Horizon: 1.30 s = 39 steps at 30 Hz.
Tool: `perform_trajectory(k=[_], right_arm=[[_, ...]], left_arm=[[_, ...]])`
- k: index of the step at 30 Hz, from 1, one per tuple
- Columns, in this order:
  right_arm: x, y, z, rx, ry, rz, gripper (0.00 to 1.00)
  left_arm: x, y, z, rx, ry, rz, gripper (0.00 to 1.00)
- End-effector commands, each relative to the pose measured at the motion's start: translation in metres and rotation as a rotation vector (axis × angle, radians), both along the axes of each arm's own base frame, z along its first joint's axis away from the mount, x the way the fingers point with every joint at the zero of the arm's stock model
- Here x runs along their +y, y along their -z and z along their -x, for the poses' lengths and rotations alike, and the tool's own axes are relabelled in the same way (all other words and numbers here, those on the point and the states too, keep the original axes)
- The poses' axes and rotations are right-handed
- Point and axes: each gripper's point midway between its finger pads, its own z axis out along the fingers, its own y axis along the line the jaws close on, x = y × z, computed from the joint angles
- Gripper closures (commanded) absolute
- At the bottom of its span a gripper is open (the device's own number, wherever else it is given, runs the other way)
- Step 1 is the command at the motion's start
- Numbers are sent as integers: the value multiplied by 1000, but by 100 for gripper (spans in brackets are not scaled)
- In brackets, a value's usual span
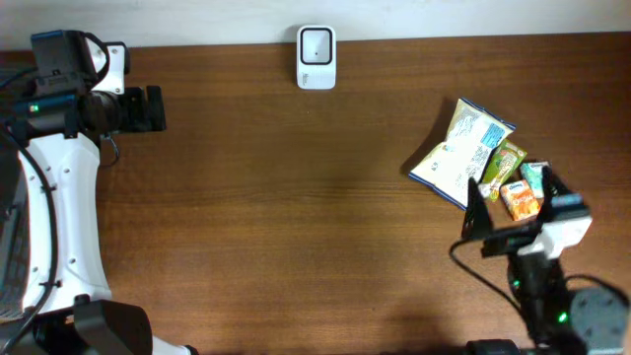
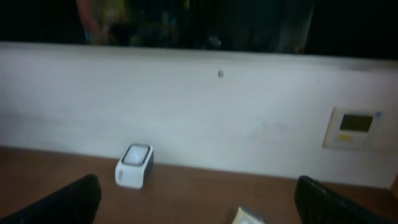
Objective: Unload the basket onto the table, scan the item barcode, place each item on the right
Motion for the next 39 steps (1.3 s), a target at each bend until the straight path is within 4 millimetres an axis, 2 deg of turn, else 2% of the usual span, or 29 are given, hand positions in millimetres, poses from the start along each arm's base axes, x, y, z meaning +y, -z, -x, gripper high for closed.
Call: perform_trajectory(k=[1, 5, 9, 12, 15, 34, 37, 39], right_arm=[[5, 40, 4, -53, -20, -1, 1], [10, 83, 1, -113, -42, -3, 1], [11, 118, -4, -66, -46, -2, 1], [11, 144, -8, 32, -47, -1, 1], [11, 181, -8, 183, -45, 3, 1], [11, 180, -8, 177, -46, 3, 1], [11, 180, -8, 177, -46, 3, 1], [11, 180, -8, 177, -46, 3, 1]], left_arm=[[1, 1, -1, 2, 12, -3, 1], [1, 1, -1, 2, 12, -3, 1], [1, 1, -1, 2, 12, -3, 1], [1, 1, -1, 2, 12, -4, 1], [1, 1, -1, 2, 12, -3, 1], [1, 1, -1, 2, 12, -3, 1], [48, -2, 10, 44, -149, -208, 1], [50, -2, 11, 45, -155, -214, 1]])
